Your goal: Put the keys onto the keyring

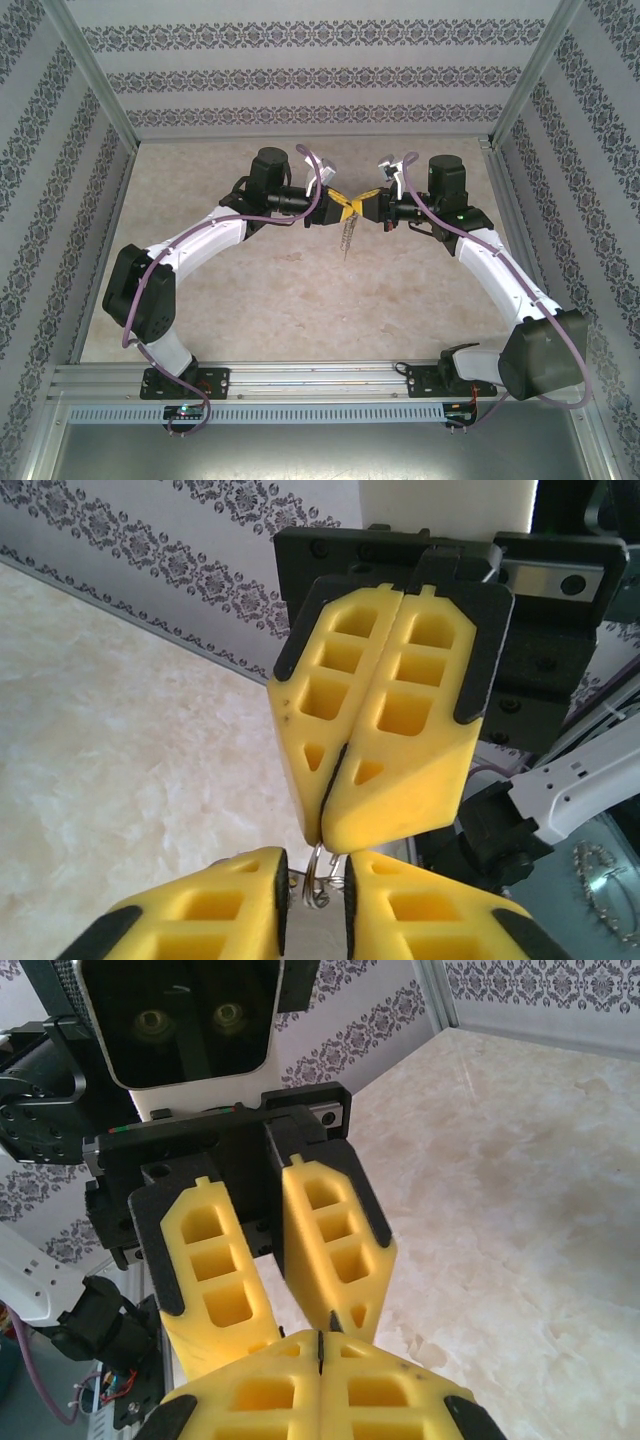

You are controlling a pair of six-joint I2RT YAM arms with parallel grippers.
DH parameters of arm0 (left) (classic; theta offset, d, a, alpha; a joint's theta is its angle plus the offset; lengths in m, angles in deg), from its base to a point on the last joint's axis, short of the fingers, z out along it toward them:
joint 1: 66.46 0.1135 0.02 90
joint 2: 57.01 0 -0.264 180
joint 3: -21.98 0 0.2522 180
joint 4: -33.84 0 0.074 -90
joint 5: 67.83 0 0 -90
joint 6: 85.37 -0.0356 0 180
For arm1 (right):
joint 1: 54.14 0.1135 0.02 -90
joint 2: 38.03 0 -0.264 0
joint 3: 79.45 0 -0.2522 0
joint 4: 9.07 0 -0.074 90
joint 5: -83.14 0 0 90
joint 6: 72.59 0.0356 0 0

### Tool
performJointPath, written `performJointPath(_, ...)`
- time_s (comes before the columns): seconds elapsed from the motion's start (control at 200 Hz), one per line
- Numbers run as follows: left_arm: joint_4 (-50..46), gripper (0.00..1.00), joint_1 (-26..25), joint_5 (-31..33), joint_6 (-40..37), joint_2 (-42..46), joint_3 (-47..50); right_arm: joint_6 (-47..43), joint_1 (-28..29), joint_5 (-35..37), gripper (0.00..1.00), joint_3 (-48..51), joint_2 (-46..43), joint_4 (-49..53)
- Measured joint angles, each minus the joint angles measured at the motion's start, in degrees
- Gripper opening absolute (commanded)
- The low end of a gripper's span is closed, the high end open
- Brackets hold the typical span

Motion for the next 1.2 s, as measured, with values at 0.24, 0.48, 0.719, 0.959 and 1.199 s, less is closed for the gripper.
performJointPath(0.24, 1.0, 0.00, -0.1, 0.1, 1.7, 0.0, 0.0, 0.0, 0.0, 0.1, 0.00, 0.0, -0.2, -0.4)
performJointPath(0.48, 5.7, 0.00, -0.3, 0.3, 3.7, 0.0, 1.1, 1.2, -0.2, 2.6, 0.34, 0.3, -1.7, -1.7)
performJointPath(0.719, 15.7, 0.00, -0.6, 4.2, 7.8, 0.0, 5.9, 7.7, -2.1, 18.9, 0.47, 9.2, -12.6, -9.2)
performJointPath(0.959, 23.8, 0.00, -0.6, 10.6, 11.2, 0.5, 10.4, 12.0, -3.0, 27.8, 0.48, 18.1, -17.2, -15.4)
performJointPath(1.199, 27.1, 0.00, -0.7, 13.7, 12.7, 1.2, 11.0, 16.2, -1.2, 28.9, 0.47, 27.3, -16.5, -22.6)
